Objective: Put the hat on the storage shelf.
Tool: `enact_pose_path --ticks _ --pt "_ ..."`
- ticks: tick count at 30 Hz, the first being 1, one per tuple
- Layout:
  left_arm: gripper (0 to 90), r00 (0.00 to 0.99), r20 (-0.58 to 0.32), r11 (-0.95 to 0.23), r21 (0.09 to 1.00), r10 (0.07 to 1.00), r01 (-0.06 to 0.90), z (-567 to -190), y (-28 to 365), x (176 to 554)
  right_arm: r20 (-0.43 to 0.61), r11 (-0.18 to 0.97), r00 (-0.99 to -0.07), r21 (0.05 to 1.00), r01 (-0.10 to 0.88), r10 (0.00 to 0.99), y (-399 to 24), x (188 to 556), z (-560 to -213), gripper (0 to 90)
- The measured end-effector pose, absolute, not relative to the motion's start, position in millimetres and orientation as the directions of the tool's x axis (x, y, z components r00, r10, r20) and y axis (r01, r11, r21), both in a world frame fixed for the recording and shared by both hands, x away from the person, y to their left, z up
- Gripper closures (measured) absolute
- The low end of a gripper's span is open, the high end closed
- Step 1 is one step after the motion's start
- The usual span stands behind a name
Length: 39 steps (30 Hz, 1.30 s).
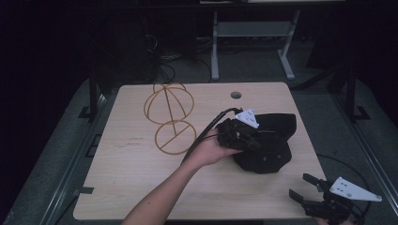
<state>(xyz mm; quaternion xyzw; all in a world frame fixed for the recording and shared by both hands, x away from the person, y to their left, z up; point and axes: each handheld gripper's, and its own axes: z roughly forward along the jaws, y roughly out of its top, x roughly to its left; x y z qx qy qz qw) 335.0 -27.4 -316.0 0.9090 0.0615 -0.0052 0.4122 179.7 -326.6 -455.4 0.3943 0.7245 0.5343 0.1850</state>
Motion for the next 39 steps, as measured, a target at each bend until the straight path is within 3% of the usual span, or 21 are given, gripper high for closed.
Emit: enact_pose_path --ticks 20,31,39 --pt "85.8 0.977 -0.169 -0.557 0.803 0.128 0.212 -289 -32 341 0.162 0.085 -0.602 0.929 0.361 0.782 -317 184 -444 15.4" --pt "85.9 0.978 -0.166 -0.563 0.8 0.123 0.207 -287 -47 338 0.134 0.103 -0.624 0.939 0.329 0.77 -297 187 -435 15.5" --pt "85.9 0.981 -0.169 -0.571 0.798 0.093 0.192 -285 -60 333 0.144 0.084 -0.588 0.936 0.343 0.796 -289 195 -437 18.7"
